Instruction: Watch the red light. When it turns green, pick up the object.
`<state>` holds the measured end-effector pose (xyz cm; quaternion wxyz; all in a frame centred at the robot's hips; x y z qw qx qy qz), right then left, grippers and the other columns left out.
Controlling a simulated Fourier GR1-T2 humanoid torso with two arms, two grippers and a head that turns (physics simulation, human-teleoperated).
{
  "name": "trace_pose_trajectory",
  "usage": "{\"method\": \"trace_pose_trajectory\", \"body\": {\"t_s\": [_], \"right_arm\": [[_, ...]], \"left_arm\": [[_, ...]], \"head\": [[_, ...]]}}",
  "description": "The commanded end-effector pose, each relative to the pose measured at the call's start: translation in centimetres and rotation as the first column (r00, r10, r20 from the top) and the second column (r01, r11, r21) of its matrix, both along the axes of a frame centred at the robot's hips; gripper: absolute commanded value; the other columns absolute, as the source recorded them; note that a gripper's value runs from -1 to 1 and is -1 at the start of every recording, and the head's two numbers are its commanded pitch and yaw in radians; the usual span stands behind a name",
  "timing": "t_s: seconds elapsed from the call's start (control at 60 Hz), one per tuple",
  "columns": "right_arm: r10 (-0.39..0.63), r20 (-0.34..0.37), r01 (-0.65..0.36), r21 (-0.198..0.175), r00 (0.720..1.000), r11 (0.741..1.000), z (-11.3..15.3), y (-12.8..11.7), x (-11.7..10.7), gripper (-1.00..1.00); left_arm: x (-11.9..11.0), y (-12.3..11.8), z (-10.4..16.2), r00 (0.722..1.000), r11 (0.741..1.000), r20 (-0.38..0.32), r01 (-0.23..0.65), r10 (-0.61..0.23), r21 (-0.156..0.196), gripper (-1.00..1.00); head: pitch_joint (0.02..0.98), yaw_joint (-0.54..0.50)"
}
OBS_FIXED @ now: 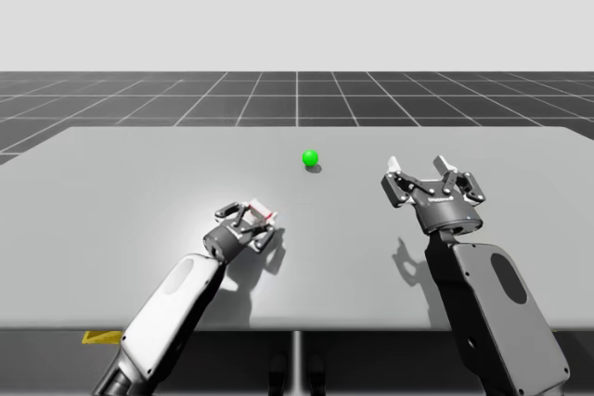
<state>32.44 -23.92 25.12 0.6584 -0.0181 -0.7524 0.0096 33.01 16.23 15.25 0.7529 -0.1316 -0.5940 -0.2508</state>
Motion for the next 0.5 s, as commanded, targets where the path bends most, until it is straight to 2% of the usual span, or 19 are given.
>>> {"method": "trace_pose_trajectory", "body": {"t_s": [0.017, 0.15, 0.3, 0.35, 0.4, 0.5], "right_arm": [[0.002, -0.001, -0.002, 0.001, 1.0, 1.0, 0.0, -0.1, 0.1, -1.0], [-0.001, 0.01, 0.002, -0.017, 1.0, 1.0, -0.2, -0.3, 0.3, -1.0], [-0.001, 0.015, 0.001, -0.017, 1.0, 1.0, -0.2, -0.4, 0.4, -1.0], [0.001, 0.013, -0.001, -0.012, 1.0, 1.0, -0.1, -0.4, 0.3, -1.0], [0.001, 0.013, -0.001, -0.011, 1.0, 1.0, -0.1, -0.4, 0.3, -1.0], [0.023, 0.006, -0.023, 0.003, 1.0, 1.0, -0.1, -0.4, 0.2, -1.0]], "left_arm": [[0.2, -0.8, 3.6, 0.99, 0.993, 0.071, 0.122, -0.122, 0.006, 1.0], [1.0, -0.6, 8.0, 0.981, 0.995, 0.164, 0.103, -0.102, 0.001, 1.0], [1.6, -0.3, 11.6, 0.967, 0.997, 0.243, 0.072, -0.071, 0.005, 1.0], [1.7, -0.3, 13.2, 0.963, 0.998, 0.265, 0.056, -0.05, -0.016, 1.0], [1.7, -0.3, 14.1, 0.957, 0.999, 0.287, 0.043, -0.036, -0.018, 1.0], [1.5, -0.2, 16.7, 0.935, 0.999, 0.354, 0.018, -0.001, -0.045, 1.0]], "head": [[0.428, 0.17], [0.425, 0.17], [0.427, 0.17], [0.427, 0.17], [0.428, 0.17], [0.426, 0.17]]}}
